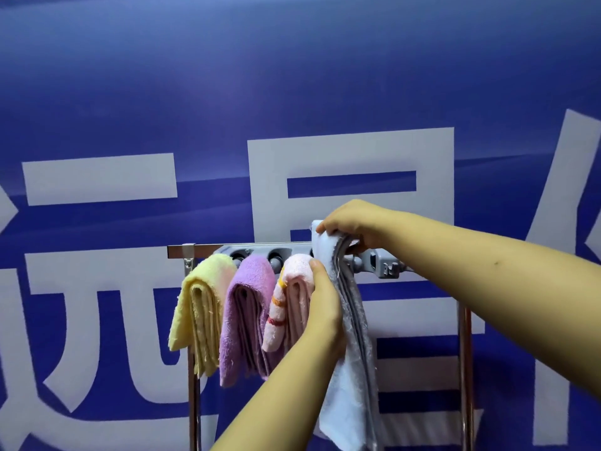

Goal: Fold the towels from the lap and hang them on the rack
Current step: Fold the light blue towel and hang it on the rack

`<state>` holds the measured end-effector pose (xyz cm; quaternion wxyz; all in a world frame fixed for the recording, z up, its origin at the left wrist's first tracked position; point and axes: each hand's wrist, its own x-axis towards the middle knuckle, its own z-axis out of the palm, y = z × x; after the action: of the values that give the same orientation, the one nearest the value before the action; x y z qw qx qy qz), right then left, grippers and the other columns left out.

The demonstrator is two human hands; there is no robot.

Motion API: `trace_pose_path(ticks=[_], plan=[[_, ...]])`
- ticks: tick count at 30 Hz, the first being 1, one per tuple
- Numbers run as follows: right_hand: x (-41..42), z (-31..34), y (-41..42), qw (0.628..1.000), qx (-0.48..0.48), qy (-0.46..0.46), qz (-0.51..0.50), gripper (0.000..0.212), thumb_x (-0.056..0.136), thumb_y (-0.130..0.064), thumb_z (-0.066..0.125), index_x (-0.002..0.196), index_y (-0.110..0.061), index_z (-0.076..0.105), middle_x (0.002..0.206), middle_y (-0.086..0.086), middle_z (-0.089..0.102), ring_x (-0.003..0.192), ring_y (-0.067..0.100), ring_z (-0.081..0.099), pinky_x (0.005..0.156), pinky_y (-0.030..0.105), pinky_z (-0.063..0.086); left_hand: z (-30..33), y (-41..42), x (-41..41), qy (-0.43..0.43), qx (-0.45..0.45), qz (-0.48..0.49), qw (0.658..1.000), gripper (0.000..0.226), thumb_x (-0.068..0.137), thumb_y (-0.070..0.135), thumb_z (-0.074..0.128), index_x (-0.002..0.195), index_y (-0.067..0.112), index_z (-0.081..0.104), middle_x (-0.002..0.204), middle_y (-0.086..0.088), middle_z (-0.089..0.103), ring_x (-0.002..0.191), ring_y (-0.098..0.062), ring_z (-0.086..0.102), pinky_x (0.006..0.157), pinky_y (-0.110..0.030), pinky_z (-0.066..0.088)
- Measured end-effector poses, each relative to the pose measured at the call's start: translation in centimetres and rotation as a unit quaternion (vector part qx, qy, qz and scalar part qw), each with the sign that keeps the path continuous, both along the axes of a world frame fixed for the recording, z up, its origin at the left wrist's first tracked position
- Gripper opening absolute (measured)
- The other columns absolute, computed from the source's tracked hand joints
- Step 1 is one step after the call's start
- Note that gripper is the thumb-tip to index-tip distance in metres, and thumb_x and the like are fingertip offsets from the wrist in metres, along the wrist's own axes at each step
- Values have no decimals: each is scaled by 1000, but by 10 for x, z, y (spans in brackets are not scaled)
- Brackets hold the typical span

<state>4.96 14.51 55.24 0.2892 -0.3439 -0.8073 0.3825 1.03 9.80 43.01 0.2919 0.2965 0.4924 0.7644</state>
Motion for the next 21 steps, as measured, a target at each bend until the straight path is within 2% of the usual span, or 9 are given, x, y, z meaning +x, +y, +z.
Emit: trace_pose_path(ticks=[4, 6, 9, 11, 13, 14, 16, 18, 21], plan=[[-2, 13, 10, 984, -116, 133, 6, 10, 86, -5, 58, 95, -6, 60, 73, 12, 55, 60, 22, 55, 59, 35, 54, 13, 12, -9, 26, 15, -8, 999, 80, 92, 68, 18, 89, 13, 75, 95, -8, 75, 102, -25, 64, 104, -39, 41], [-1, 20, 15, 969, -170, 174, 31, 15, 90, -4, 49, 99, -8, 60, 78, 12, 53, 63, 21, 54, 65, 36, 53, 20, 13, -11, 62, 8, 7, 998, 78, 89, 71, 17, 115, 17, 67, 115, -6, 69, 113, -22, 59, 108, -40, 37], [9, 30, 21, 944, -230, 231, 52, 20, 93, -2, 39, 84, -8, 55, 82, 11, 52, 68, 20, 54, 73, 37, 51, 25, 20, -15, 177, 4, 46, 983, 99, 71, 89, 15, 144, 25, 38, 146, -3, 45, 135, -19, 40, 115, -42, 27], [22, 35, 24, 926, -257, 275, 36, 19, 92, 1, 41, 78, -5, 53, 80, 14, 54, 68, 22, 56, 75, 38, 52, 28, 25, -17, 268, 9, 72, 961, 99, 70, 87, 24, 147, 25, 29, 152, -3, 37, 140, -19, 33, 115, -45, 26], [37, 38, 26, 907, -280, 315, 10, 18, 91, 3, 44, 75, 2, 51, 77, 17, 55, 74, 25, 60, 81, 39, 54, 28, 26, -20, 368, 2, 89, 926, 93, 70, 82, 46, 144, 28, 29, 148, -4, 40, 136, -23, 38, 109, -48, 36], [45, 38, 27, 895, -293, 336, 1, 19, 91, 4, 44, 73, 4, 50, 76, 18, 55, 81, 26, 62, 86, 38, 53, 28, 27, -21, 425, 0, 95, 900, 89, 71, 73, 57, 143, 30, 28, 146, -3, 42, 134, -23, 40, 107, -48, 40], [60, 36, 27, 873, -319, 367, -9, 20, 91, 5, 45, 72, 5, 50, 78, 19, 57, 97, 25, 63, 94, 37, 50, 24, 33, -26, 529, -25, 103, 842, 88, 74, 38, 70, 147, 28, 21, 148, -1, 38, 138, -22, 34, 110, -43, 36], [75, 31, 28, 859, -338, 385, -16, 19, 91, 5, 44, 73, 5, 51, 89, 19, 60, 109, 25, 62, 97, 35, 48, 22, 35, -29, 575, -54, 104, 810, 91, 75, 5, 62, 150, 23, 14, 154, -5, 28, 143, -23, 25, 115, -37, 28], [94, 17, 27, 850, -358, 384, -40, 13, 92, 5, 45, 87, 9, 56, 108, 18, 64, 113, 25, 61, 101, 31, 44, 24, 30, -33, 607, -91, 105, 782, 89, 78, -9, 54, 151, 18, 11, 157, -9, 18, 145, -23, 19, 106, -16, 16]])
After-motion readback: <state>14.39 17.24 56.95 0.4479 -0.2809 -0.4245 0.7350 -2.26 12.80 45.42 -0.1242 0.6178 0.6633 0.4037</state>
